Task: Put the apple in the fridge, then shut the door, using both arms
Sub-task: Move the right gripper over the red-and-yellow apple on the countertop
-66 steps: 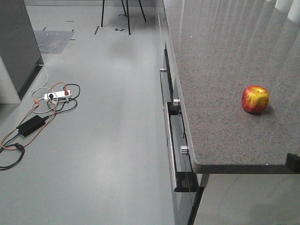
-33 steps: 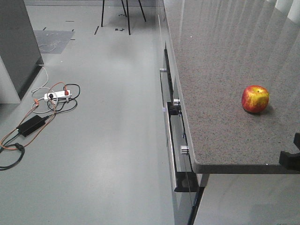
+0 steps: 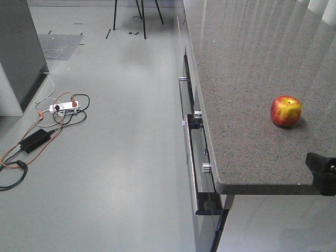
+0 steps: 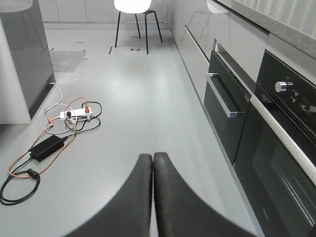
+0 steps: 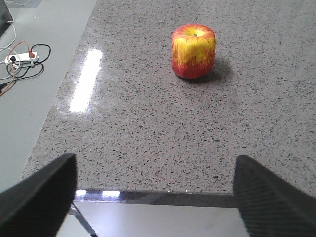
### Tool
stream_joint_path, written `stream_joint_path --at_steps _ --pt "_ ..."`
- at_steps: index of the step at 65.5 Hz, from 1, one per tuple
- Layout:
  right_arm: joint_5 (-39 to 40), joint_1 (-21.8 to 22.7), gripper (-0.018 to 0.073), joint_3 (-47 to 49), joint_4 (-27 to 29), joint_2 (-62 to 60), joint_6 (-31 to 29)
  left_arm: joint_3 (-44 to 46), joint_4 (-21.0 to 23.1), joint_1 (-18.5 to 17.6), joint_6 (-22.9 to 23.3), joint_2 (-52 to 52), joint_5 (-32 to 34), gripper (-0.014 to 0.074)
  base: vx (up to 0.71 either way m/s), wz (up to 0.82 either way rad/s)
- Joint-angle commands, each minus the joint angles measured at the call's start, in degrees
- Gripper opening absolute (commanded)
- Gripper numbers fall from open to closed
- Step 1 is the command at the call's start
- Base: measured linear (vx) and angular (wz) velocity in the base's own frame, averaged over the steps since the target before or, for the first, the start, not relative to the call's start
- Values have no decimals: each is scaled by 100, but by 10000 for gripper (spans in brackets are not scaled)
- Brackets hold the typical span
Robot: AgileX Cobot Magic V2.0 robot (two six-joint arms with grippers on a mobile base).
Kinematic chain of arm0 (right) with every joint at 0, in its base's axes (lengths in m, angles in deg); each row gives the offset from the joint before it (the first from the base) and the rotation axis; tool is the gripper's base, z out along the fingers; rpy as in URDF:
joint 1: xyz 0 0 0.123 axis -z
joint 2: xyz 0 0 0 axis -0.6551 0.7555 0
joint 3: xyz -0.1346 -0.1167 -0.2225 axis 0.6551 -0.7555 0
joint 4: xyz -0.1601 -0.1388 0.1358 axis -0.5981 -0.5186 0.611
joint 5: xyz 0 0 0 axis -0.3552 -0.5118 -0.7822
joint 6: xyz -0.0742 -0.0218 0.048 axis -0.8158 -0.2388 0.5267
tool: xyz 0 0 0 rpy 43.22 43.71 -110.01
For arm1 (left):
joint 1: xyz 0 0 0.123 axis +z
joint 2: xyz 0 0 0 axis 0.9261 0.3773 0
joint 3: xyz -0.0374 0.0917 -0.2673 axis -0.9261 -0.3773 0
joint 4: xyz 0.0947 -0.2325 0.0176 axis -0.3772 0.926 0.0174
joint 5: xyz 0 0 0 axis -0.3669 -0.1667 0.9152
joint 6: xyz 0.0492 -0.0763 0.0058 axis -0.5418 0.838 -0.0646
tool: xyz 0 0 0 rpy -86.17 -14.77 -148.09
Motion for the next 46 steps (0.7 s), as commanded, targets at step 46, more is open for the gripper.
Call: stream_joint_path --at_steps 46 --pt "-452 31 649 3477 -154 2458 51 -111 37 -11 14 -80 371 -6 0 0"
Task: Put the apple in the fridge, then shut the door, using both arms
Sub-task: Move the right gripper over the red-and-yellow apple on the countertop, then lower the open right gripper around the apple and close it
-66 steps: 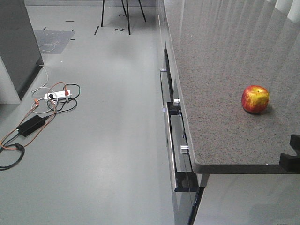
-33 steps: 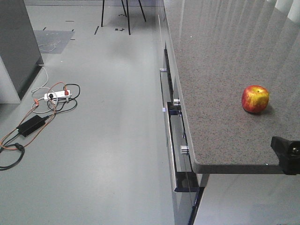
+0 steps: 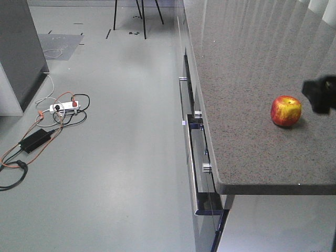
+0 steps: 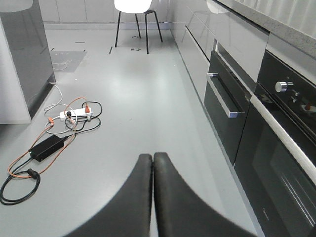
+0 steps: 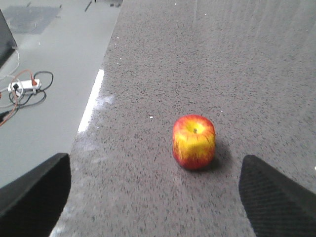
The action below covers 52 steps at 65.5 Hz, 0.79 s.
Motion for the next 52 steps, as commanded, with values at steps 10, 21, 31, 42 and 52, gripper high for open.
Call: stream_joint_path --at_steps 10,21,31,42,52 --pt "-528 31 638 1990 -191 1608 44 -111 37 -11 14 -80 371 -6 0 0" --pt "-964 31 630 2995 -493 2549 315 -111 37 -11 14 -80 371 -6 0 0" --pt "-1178 31 617 3614 -896 3200 484 -111 37 -11 14 -80 371 -6 0 0" --pt "-1268 31 612 4040 -1235 3729 596 -111 37 -11 14 -80 371 -6 0 0" --pt "-1236 31 602 4155 -1457 4044 854 -111 37 -11 14 -80 371 -6 0 0"
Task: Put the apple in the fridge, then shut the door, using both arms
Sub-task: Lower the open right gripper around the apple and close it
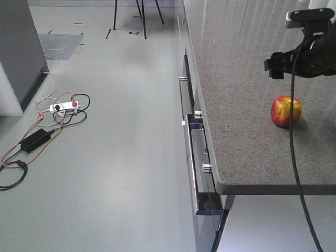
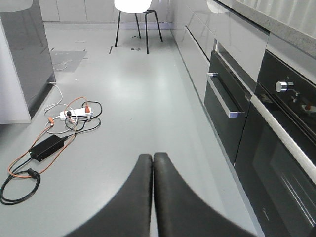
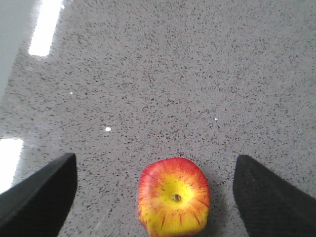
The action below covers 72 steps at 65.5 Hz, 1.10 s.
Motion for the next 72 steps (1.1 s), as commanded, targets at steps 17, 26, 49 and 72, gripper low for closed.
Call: stream_joint_path --at_steps 17,26,49,72 --pt "344 31 600 239 -492 252 529 -111 37 -11 14 -80 371 -6 0 0" --pt "409 31 600 239 -603 335 667 -111 37 -11 14 -80 371 -6 0 0" --pt "358 31 599 239 -844 520 906 -111 37 -11 14 -80 371 -6 0 0" --pt "220 37 594 233 -844 748 969 -111 37 -11 14 -80 371 -6 0 0"
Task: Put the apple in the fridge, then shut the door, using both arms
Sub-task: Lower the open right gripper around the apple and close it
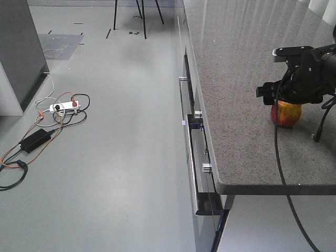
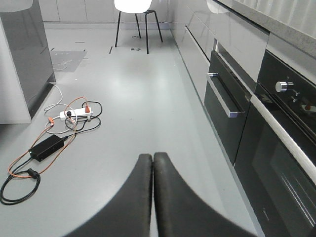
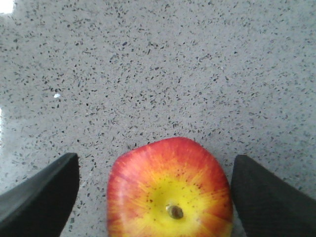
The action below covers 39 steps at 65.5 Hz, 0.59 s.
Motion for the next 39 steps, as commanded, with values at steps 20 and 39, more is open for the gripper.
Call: stream_joint_path --at_steps 20,39 --pt "217 317 594 174 -90 -319 239 -111 37 -11 14 -80 371 -6 0 0" --pt "265 250 594 174 467 -293 -345 -111 37 -11 14 -80 371 -6 0 0"
